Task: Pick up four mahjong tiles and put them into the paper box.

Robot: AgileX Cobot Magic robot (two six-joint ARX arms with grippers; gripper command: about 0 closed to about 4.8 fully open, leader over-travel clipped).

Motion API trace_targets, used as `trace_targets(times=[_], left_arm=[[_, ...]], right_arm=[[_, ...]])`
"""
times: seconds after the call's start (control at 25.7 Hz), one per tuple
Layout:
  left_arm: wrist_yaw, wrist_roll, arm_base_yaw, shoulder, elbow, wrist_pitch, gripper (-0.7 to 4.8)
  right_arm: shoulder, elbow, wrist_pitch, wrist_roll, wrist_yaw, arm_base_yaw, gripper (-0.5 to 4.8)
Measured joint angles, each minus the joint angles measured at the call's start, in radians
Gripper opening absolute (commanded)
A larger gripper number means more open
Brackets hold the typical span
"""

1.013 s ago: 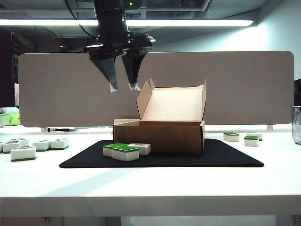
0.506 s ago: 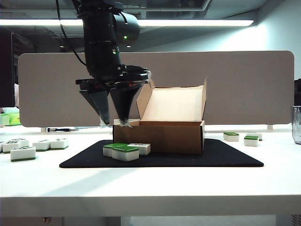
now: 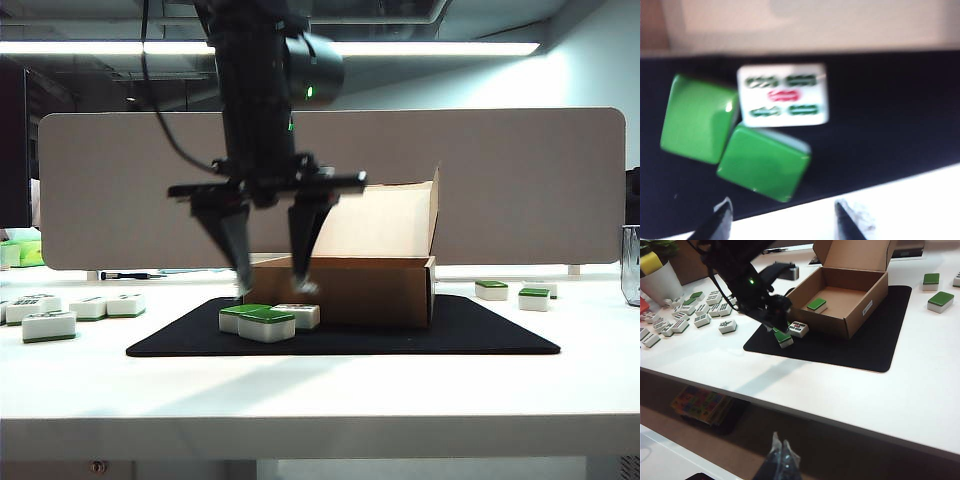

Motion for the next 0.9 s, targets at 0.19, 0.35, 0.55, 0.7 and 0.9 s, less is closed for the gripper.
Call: trace_targets(times=[0.19,0.35,0.55,0.7,0.9], left_arm=[[-0.012,-0.131,0.008,0.047,-0.002,-0.058,2.55],[0.006,-0.254,0.013,0.068,-0.003,-0.045,2.55],[0.069,-0.301,0.003,0.067,-0.003,0.029,2.55],[0.056,-0.304,0.005,0.072,-0.003,0.072,2.55],[-0.016,-0.301,0.009,0.074,-0.004,0.084,2.55]], right_arm=[[0.0,0.0,0.0,0.0,0.0,0.0,-0.01],[0.0,0.0,0.0,0.0,0.0,0.0,-0.01],[0.0,0.0,0.0,0.0,0.0,0.0,-0.01],[0.0,0.0,0.0,0.0,0.0,0.0,-0.01],[0.0,0.0,0.0,0.0,0.0,0.0,-0.01]])
